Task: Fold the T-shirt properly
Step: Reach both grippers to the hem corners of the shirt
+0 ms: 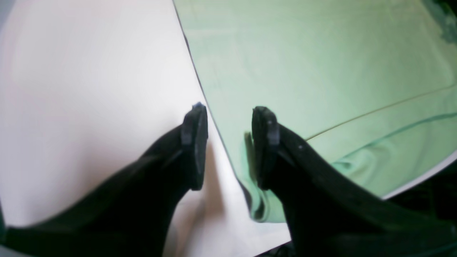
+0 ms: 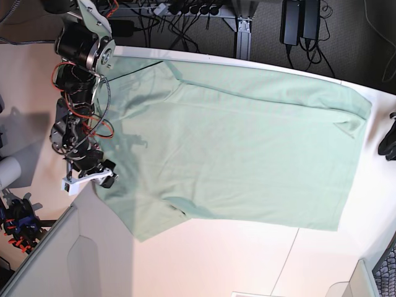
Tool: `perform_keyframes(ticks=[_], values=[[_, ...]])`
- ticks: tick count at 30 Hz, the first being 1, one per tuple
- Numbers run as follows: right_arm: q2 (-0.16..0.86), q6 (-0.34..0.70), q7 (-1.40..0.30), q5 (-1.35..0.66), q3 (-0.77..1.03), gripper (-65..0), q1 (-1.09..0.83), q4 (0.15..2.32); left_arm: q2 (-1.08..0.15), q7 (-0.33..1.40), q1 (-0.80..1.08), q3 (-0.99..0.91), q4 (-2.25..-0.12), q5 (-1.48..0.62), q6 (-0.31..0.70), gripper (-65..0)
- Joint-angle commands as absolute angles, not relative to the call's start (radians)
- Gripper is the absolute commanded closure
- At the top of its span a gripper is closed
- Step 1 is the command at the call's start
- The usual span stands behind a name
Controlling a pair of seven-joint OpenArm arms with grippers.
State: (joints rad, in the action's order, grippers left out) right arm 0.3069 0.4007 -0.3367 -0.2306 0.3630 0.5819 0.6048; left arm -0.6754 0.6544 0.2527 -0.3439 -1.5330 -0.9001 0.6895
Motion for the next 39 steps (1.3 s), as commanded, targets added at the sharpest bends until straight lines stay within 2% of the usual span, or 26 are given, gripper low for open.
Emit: perform_keyframes(ticks=[1,3,4,9,13,21,33,39], values=[[0.316,0.408,-0.340,-0.228,0.362,-15.9,0.606,0.617,-0.698,0.611,0.217,-0.344,-1.538,-0.899,0.698,-24.8],[0.316,0.408,-0.316,-0.228,0.362,-1.7,0.603,0.617,-0.698,0.579,0.163,-0.318,-1.514,-0.844,0.698,-24.8],[0.316,0.408,-0.309,-0.228,0.362,0.0,0.602,0.617,-0.698,0.567,0.126,-0.297,-1.494,-0.825,0.698,-24.8],[0.315,0.408,-0.310,-0.223,0.362,0.0,0.601,0.617,-0.685,0.490,-0.120,-0.113,-1.287,-0.753,0.684,-25.2],[0.316,0.408,-0.311,-0.194,0.362,0.0,0.599,0.617,-0.603,0.403,-0.332,0.020,-1.035,-0.650,0.661,-25.2],[0.316,0.408,-0.310,-0.260,0.362,0.0,0.574,0.617,-0.465,0.308,-0.566,0.075,-0.610,-0.493,0.528,-25.2],[0.316,0.409,-0.310,-0.333,0.362,0.0,0.570,0.617,-0.461,0.295,-0.606,0.075,-0.569,-0.474,0.493,-25.2],[0.315,0.409,-0.310,-0.333,0.362,0.0,0.570,0.617,-0.410,0.319,-0.606,0.075,-0.569,-0.474,0.513,-25.2]])
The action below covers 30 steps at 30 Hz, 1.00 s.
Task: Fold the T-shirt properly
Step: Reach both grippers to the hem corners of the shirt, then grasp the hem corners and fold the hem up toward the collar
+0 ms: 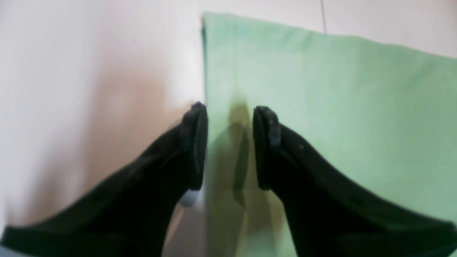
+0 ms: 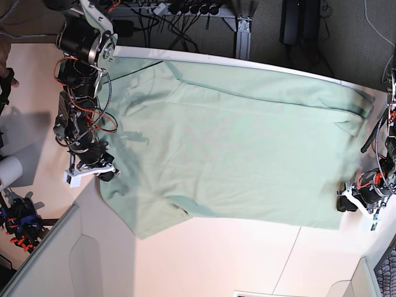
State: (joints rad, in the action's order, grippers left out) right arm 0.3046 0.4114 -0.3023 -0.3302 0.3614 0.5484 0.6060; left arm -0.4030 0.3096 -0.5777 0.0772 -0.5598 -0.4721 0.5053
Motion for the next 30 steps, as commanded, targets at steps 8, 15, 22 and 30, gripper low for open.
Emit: perform_keyframes(ticks=[8,15,22,30], values=[[0.316,0.408,-0.310,-0.333,0.362,0.0,0.570,0.617,-0.371,0.310,-0.609,0.075,-0.569,-0.473,0.512,-23.2],[0.316,0.409,-0.310,-0.332,0.362,0.0,0.570,0.617,-0.373,0.219,-0.609,0.075,-0.569,-0.451,0.516,0.0],[0.316,0.477,-0.310,-0.333,0.362,0.0,0.567,0.630,-0.397,0.154,-0.608,0.075,-0.583,-0.511,0.698,0.0],[0.350,0.481,-0.337,-0.366,0.361,0.0,0.423,0.878,-0.453,0.212,-0.521,0.075,-0.762,-0.551,0.698,0.0]])
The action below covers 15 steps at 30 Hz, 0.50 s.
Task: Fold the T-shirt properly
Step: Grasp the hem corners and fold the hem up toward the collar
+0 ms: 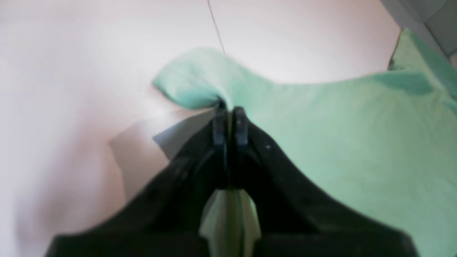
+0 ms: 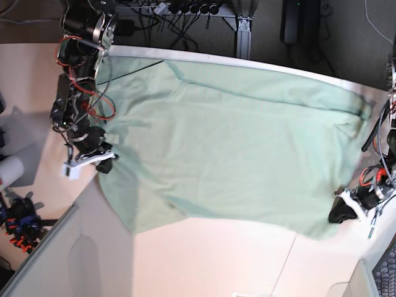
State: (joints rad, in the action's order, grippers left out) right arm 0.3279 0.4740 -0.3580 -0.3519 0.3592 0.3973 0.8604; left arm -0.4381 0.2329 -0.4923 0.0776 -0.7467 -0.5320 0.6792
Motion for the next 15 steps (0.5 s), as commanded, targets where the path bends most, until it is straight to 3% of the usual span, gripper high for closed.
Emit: perform_keyframes(ticks=[1,15], values=[[0.360,0.481,-0.341,-0.379,0.361,0.0,0.395,0.923,-0.464,0.219,-0.495,0.075,-0.802,-0.560,0.698,0.0],[0.501,0.479,-0.360,-0.412,0.362,0.0,0.084,1.300,-0.635,0.297,-0.159,0.071,-1.288,-0.626,0.698,0.0]])
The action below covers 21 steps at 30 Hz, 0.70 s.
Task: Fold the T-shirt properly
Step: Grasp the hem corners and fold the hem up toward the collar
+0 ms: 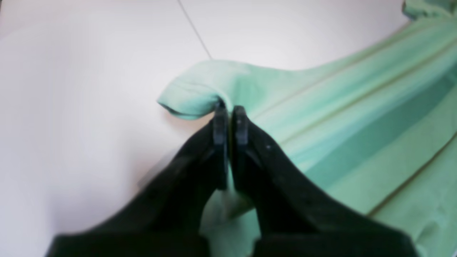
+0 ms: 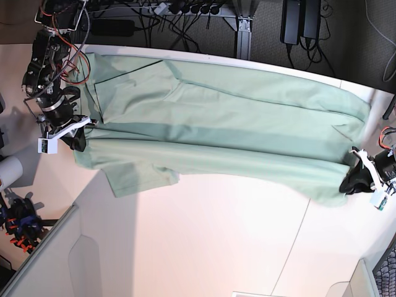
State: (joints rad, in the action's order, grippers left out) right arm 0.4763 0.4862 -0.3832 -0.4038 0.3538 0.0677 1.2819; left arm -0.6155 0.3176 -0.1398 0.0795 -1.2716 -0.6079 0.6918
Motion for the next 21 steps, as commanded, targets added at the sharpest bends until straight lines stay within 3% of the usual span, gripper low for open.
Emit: perform_keyframes(ticks=[1,8,11,13,21], values=[[0.502,0.479,-0.360,-0.412,0.362,0.0,0.073,1.300,-0.638,0.298,-0.140,0.071,-1.311,-0.625,0.698,0.0],[0.497,0.476,-0.368,-0.404,0.362,0.0,0.039,1.288,-0.622,0.299,-0.066,0.071,-1.354,-0.625,0.698,0.0],[0.496,0.476,-0.368,-0.403,0.363,-24.7,0.038,1.288,-0.614,0.297,-0.067,0.071,-1.354,-0.625,0.698,0.0],[0.496,0.476,-0.367,-0.405,0.370,-35.1,0.038,1.291,-0.615,0.296,-0.067,0.071,-1.354,-0.626,0.698,0.0],[0.495,0.476,-0.367,-0.457,0.477,-37.1,0.076,1.319,-0.615,0.297,-0.066,0.071,-1.354,-0.625,0.698,0.0]])
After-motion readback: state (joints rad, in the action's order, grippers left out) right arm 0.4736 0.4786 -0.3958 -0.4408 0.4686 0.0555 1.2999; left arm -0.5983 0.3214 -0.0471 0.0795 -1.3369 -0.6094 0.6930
